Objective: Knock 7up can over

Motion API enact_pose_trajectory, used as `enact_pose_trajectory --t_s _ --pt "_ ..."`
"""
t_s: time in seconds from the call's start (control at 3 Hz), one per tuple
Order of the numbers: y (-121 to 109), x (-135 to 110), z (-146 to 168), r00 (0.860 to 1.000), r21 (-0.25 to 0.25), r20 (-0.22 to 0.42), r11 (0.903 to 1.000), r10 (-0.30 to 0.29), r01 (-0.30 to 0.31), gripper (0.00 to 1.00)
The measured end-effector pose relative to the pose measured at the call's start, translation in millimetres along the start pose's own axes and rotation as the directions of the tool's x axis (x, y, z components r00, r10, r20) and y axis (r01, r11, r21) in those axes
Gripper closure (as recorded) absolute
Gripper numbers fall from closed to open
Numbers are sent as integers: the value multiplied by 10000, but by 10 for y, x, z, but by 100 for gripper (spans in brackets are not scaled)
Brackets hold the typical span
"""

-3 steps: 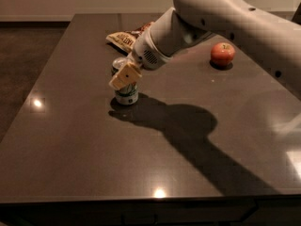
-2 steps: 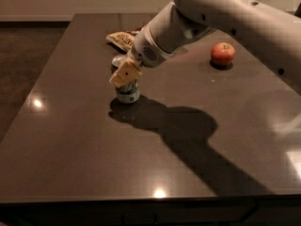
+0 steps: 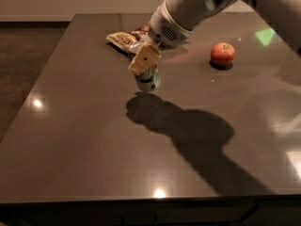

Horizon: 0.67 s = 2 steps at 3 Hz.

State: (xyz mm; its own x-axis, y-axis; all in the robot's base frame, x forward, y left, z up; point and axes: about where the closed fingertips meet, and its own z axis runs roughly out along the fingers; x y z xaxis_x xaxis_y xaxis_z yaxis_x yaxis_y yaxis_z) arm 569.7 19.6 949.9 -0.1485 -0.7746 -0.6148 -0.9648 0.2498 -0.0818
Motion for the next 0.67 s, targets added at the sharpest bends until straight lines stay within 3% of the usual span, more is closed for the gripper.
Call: enact_pose_trajectory --t_s 0.33,0.67 --pt "-32 137 -141 9976 -200 -686 9998 -114 100 100" --pt "2 295 -149 9860 -664 -1625 9974 -382 277 100"
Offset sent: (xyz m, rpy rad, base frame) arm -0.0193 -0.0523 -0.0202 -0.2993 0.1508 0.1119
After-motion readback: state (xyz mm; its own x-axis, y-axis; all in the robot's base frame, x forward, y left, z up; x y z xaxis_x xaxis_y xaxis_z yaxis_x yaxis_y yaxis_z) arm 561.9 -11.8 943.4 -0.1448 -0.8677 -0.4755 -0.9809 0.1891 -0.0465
